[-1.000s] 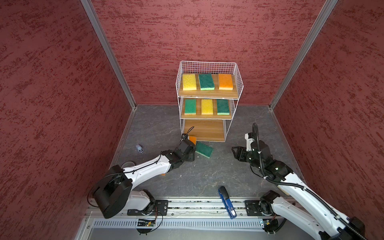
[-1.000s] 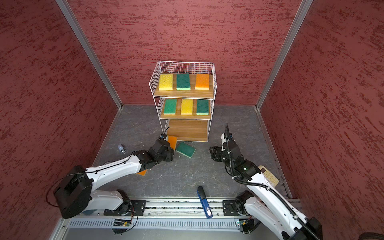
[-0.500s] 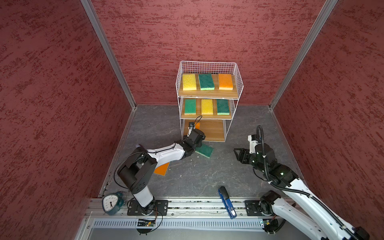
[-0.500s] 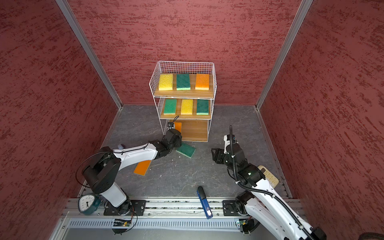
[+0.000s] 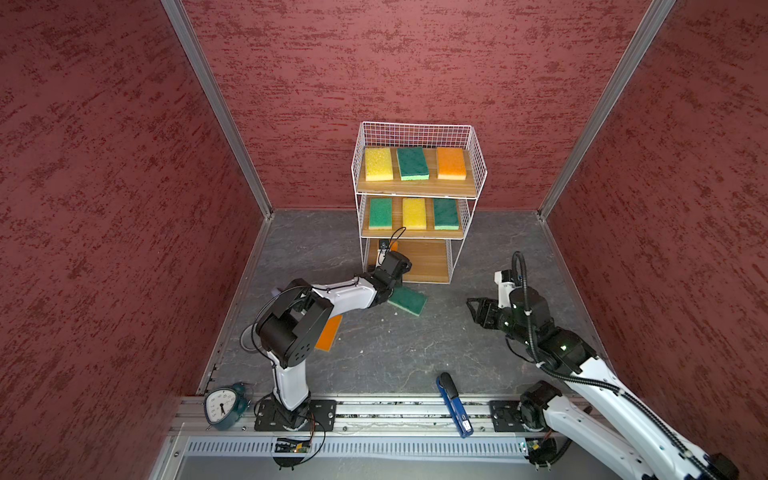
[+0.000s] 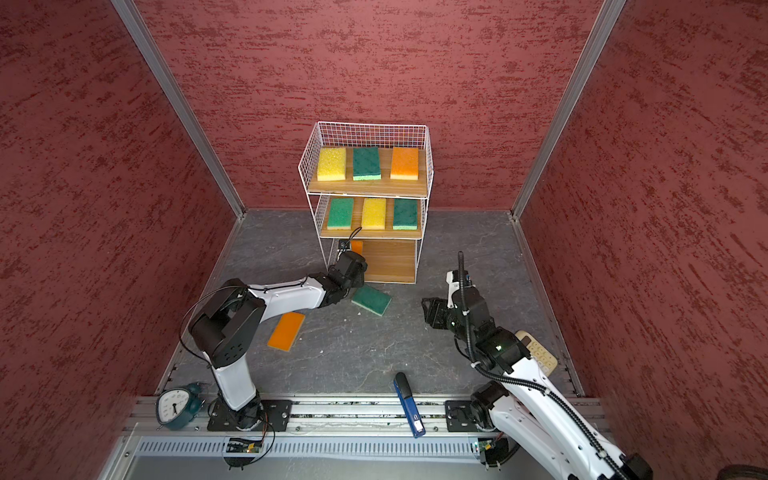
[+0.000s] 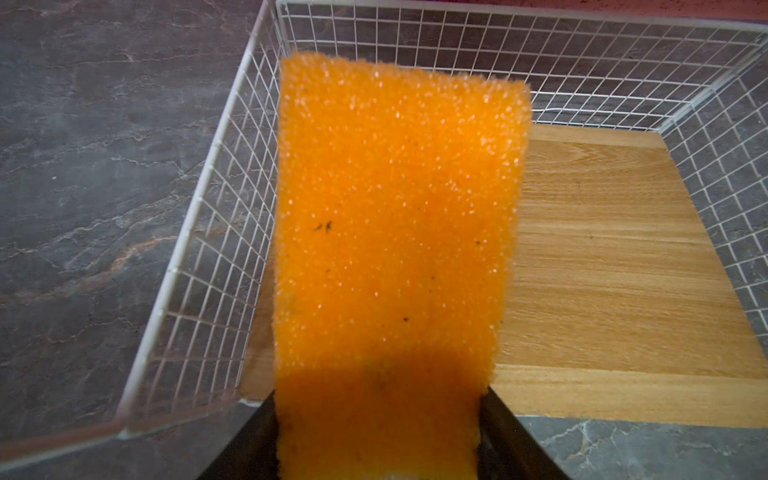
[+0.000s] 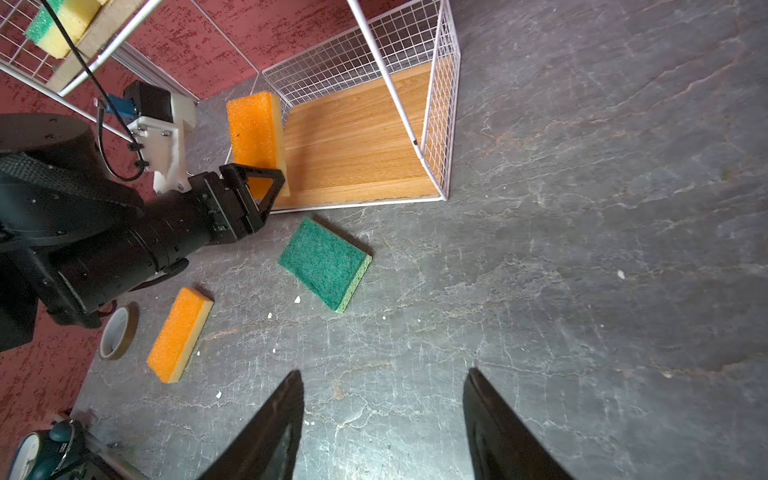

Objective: Place and organize the cleaning sponges onto the shelf
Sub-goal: 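Lift the orange sponge and carry it with the left gripper toward the bottom shelf, then lower the orange sponge onto the bottom shelf and open the left gripper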

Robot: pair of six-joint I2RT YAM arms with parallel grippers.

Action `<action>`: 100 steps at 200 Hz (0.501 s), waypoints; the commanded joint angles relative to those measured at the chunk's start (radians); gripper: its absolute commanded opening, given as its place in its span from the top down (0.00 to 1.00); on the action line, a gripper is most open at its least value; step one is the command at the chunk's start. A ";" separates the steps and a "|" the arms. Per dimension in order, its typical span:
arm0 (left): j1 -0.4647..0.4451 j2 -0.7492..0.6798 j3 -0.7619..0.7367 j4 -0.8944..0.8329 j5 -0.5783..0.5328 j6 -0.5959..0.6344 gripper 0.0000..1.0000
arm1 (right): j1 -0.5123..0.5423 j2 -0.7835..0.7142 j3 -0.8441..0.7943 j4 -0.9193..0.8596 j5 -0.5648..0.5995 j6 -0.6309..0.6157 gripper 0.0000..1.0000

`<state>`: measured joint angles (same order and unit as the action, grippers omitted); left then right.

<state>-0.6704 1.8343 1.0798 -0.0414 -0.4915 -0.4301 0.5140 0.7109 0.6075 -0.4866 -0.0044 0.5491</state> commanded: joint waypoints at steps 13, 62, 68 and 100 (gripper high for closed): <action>0.022 0.020 0.021 0.014 -0.020 0.001 0.35 | -0.005 0.002 -0.011 0.012 -0.018 0.005 0.38; 0.048 0.068 0.051 -0.007 0.008 -0.006 0.34 | -0.004 0.042 0.003 0.024 -0.025 0.000 0.38; 0.051 0.079 0.062 -0.013 0.010 -0.006 0.34 | -0.004 0.048 0.005 0.025 -0.025 0.000 0.38; 0.062 0.115 0.086 -0.034 0.014 -0.015 0.33 | -0.005 0.069 0.017 0.034 -0.031 0.005 0.38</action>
<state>-0.6224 1.9251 1.1481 -0.0509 -0.4931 -0.4343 0.5140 0.7734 0.6075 -0.4828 -0.0223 0.5495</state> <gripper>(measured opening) 0.670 0.619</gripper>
